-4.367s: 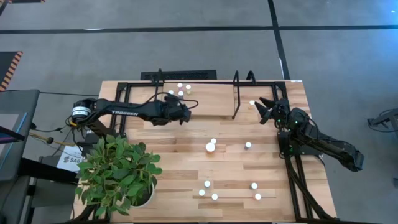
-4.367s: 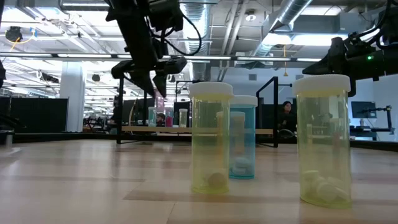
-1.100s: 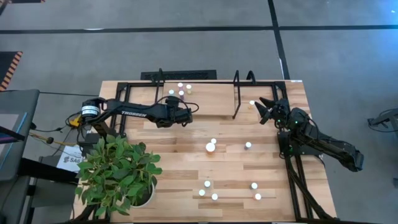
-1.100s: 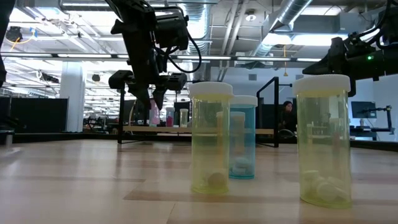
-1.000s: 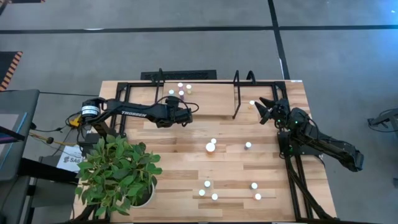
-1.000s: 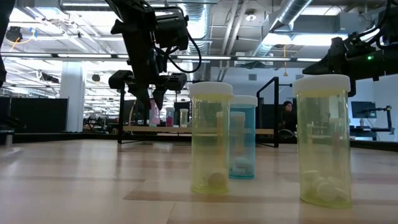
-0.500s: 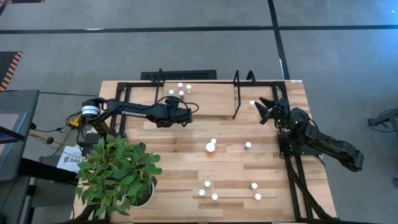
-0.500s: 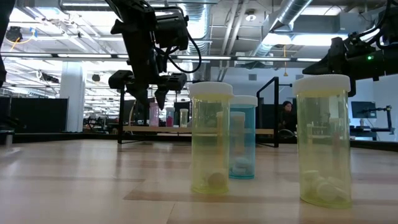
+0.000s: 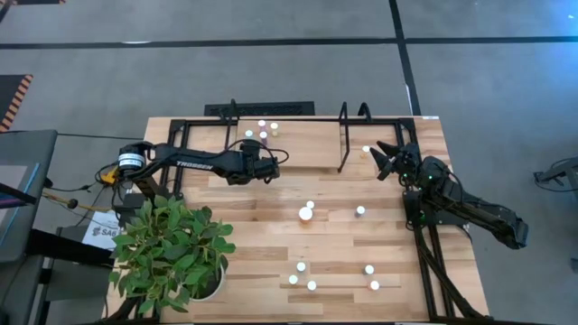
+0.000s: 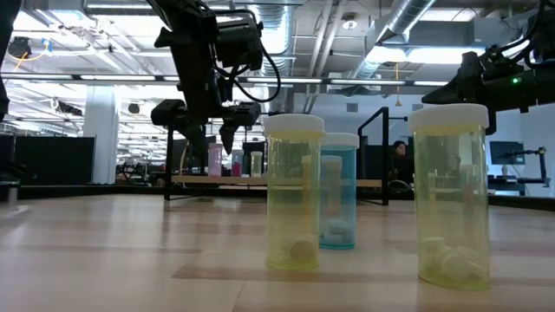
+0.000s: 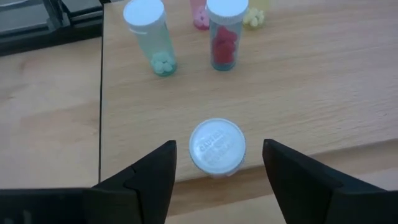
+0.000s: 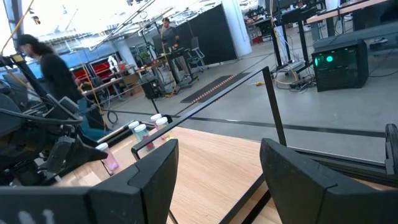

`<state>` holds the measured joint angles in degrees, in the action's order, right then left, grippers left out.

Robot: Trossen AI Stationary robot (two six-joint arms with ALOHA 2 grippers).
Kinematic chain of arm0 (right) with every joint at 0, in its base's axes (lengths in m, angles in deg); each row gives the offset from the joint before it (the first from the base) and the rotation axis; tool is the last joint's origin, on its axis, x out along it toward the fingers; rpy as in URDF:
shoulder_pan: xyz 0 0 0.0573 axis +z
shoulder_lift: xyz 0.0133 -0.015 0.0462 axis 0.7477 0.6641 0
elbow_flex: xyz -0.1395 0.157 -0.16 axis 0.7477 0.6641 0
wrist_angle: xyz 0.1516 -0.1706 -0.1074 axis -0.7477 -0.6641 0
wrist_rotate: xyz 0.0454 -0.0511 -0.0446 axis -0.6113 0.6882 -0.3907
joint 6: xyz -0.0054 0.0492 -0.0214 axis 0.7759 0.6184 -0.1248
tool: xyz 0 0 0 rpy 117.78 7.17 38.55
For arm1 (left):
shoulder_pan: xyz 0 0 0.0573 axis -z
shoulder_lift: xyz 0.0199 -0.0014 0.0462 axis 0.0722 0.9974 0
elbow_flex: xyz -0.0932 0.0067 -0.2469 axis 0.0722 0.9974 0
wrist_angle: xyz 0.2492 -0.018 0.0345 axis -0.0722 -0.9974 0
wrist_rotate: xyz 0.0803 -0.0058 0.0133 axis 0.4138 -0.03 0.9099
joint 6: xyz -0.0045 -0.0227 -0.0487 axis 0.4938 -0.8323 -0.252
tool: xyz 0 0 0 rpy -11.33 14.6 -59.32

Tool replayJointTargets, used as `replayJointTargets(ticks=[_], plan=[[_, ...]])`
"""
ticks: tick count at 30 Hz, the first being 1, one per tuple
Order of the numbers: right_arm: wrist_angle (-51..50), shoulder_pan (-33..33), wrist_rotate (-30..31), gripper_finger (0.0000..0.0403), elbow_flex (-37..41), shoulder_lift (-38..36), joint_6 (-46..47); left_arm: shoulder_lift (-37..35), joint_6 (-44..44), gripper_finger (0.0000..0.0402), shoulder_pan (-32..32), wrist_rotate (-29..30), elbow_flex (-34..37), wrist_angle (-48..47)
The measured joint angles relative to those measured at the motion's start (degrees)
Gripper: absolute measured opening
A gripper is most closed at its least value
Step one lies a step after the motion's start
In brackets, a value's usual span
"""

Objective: Pick and place medicine bottles onto shelf by color
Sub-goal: Put the pink pill bottle on the shelf

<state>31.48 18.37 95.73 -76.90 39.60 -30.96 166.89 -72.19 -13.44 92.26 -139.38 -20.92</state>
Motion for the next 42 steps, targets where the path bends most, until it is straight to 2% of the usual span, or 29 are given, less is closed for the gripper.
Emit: replayJointTargets(ticks=[10,23,30,42], plan=[[0.0,0.0,0.0,0.0249,0.0,0.0,0.0,0.0,-0.1,0.0236,0.0,-4.4,-2.5,-3.6],[0.0,0.0,0.0,0.0249,0.0,0.0,0.0,0.0,1.0,0.0236,0.0,-9.0,-12.6,-16.5],[0.0,0.0,0.0,0.0249,0.0,0.0,0.0,0.0,6.9,0.0236,0.0,-12.1,-16.2,-20.6],[0.0,0.0,0.0,0.0249,0.0,0.0,0.0,0.0,27.8,0.0236,-2.9,-17.5,-16.9,-19.2]])
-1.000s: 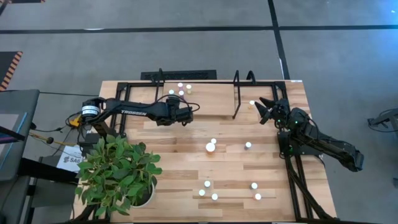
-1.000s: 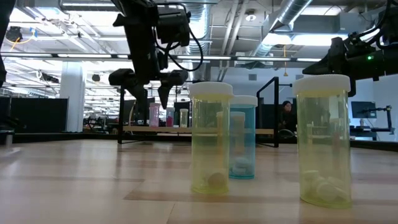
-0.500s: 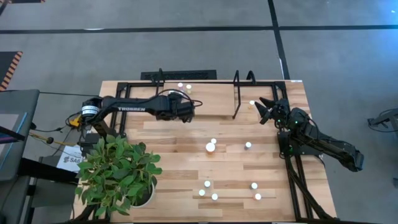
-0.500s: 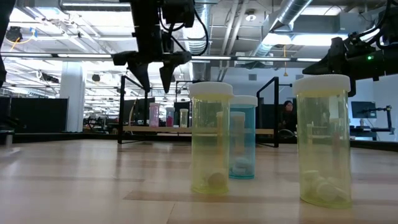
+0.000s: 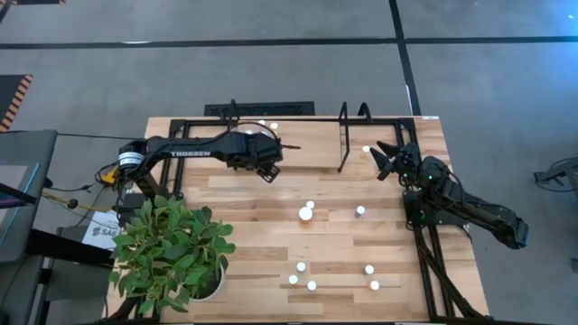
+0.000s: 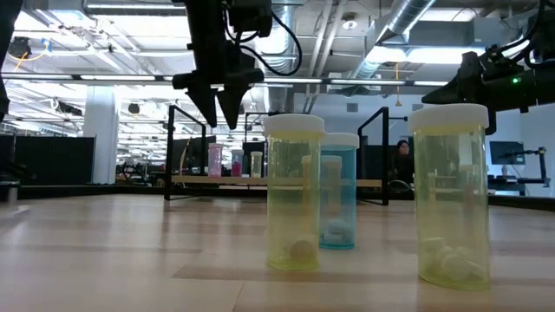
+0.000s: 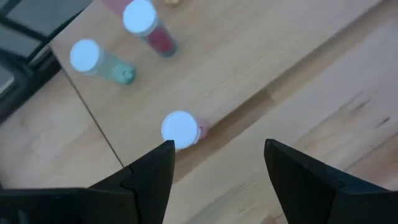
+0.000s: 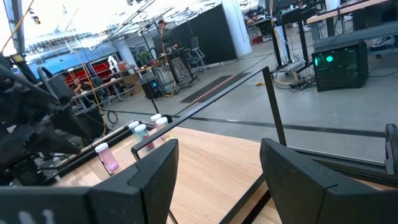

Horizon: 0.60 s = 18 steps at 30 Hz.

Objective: Pick and place medicine bottles onto shelf by color
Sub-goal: Put the pink pill bottle on the shelf

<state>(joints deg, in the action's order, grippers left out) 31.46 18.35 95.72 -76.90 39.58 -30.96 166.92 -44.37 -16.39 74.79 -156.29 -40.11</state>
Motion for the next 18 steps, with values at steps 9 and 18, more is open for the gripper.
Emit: replayJointTargets(ticks=[9,18], plan=[[0.0,0.0,0.0,0.0249,0.0,0.0,0.0,0.0,9.9,0.0236,-4.3,-4.0,0.0,-0.1],[0.0,0.0,0.0,0.0249,0.0,0.0,0.0,0.0,18.9,0.0236,-6.8,-7.6,0.0,-0.8]])
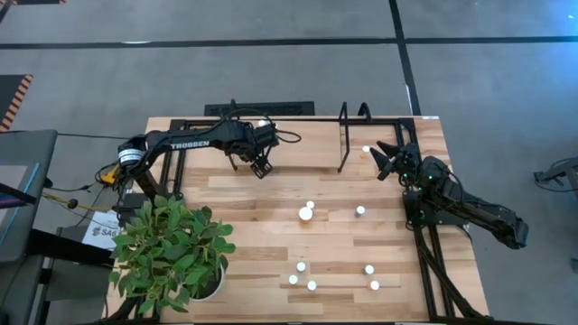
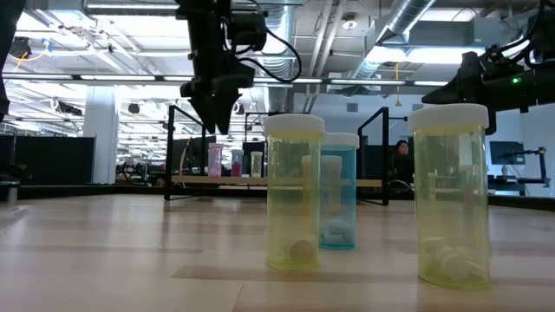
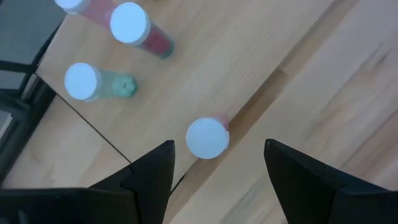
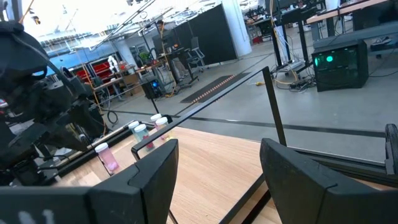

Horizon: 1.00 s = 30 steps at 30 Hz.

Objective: Pick and place medicine bottles onto shelf by color
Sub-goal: Put the pink pill bottle on the shelf

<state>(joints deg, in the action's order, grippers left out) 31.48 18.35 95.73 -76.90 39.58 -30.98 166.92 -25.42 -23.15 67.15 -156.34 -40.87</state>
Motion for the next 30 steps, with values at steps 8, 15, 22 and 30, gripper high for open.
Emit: replayJointTargets(ticks=[8,15,22,30], plan=[[0.0,0.0,0.0,0.0249,0.0,0.0,0.0,0.0,4.2,0.0236,-1.3,-0.4,0.5,1.0],[0.0,0.0,0.0,0.0249,0.0,0.0,0.0,0.0,4.4,0.0236,-1.3,-0.8,2.9,3.4],[0.0,0.0,0.0,0.0249,0.0,0.0,0.0,0.0,4.3,0.0236,-1.3,-0.1,4.6,5.8],[0.0,0.0,0.0,0.0249,0.0,0.0,0.0,0.0,4.3,0.0236,-1.7,1.1,4.6,6.1]])
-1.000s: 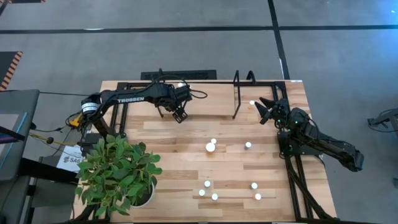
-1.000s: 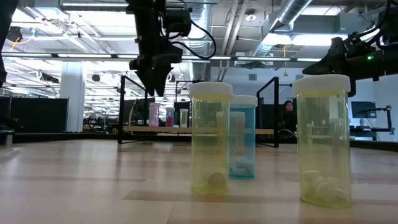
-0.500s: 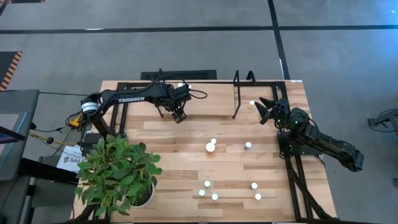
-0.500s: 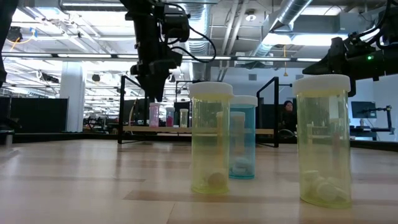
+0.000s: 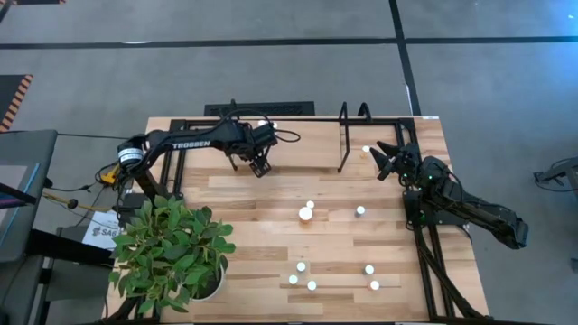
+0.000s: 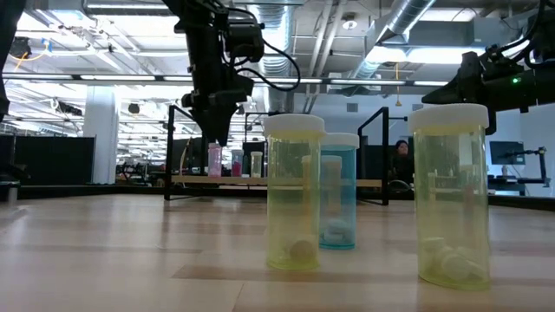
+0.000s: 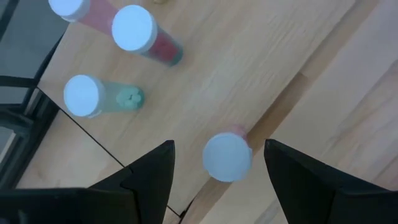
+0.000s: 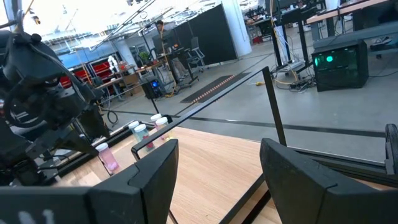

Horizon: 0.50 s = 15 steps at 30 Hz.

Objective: Pick and place medicine bottles onto shelf by color
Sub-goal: Put the pink pill bottle on the shelf

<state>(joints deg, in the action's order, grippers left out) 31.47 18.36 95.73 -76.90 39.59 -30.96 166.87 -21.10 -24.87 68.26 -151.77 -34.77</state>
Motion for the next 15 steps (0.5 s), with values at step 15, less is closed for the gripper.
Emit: replayJointTargets(ticks=[15], plan=[[0.0,0.0,0.0,0.0249,0.0,0.0,0.0,3.9,-1.7,0.0236,0.0,-0.2,-0.3,1.0]])
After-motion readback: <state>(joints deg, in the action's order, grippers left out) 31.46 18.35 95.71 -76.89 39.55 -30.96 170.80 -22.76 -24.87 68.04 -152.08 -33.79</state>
